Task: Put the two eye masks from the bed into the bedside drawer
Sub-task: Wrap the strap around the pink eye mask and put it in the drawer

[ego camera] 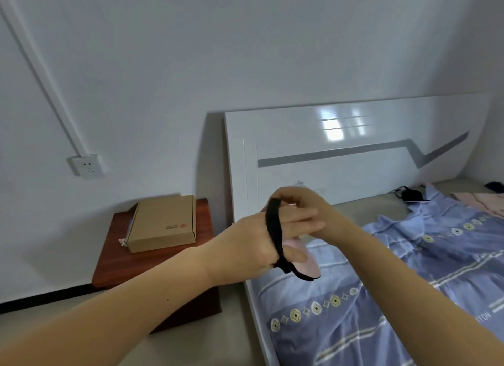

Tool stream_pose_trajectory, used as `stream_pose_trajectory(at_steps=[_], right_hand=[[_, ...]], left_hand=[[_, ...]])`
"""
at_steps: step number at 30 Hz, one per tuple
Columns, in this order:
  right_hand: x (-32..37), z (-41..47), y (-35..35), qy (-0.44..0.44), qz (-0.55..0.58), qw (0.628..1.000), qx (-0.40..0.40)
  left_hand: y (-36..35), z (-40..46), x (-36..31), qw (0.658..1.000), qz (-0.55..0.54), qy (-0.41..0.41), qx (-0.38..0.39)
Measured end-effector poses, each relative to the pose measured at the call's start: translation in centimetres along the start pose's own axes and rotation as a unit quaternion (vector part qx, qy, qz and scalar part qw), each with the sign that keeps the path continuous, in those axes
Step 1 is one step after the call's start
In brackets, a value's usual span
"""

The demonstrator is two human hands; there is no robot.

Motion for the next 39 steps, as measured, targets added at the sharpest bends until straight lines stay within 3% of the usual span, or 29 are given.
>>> stream_pose_trajectory(at_steps=[3, 14, 21, 26, 29, 36, 39], right_hand=[[-2.7, 0.5, 1.0, -0.084, 0.073, 0.985, -0.132], [-3.7, 1.3, -0.8, -0.166, 0.212, 0.946, -0.179], [-3.5, 2.0, -2.8, -0.163, 0.281, 0.935, -0.142], [-2.5, 3.4, -3.1, -0.156, 0.273, 0.942, -0.115], [-1.4, 3.5, -2.9, -0.092, 0.234, 0.966, -0.066], [-0.3, 2.9, -3.1, -0.027, 0.151, 0.988, -0.027], [-0.7, 2.9, -2.5, -0.044, 0.106, 0.991, -0.071]], left_hand=[[1.0, -1.2, 2.0, 0.996, -0.012, 0.075, -0.040], [2.6, -3.6, 3.4, 0.951, 0.172, 0.041, -0.255], [3.7, -5.7, 4.6, 0.939, 0.247, 0.047, -0.235], [2.6, -5.6, 3.5, 0.955, 0.155, 0.065, -0.246], [2.5, -5.6, 3.9, 0.960, 0.072, 0.140, -0.231], [3.2, -3.3, 5.3, 0.956, 0.080, 0.204, -0.196], [3.5, -2.4, 5.1, 0.959, 0.145, 0.151, -0.191]])
Point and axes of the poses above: each hand's wrist, its own z-axis towards the middle knuckle, its own y-axis out of the back of the hand, x = y × z, the point moved 4 cm from there along z, towards the middle knuckle, and after that the axes turned 10 degrees about -x, right-handed, at the moved point
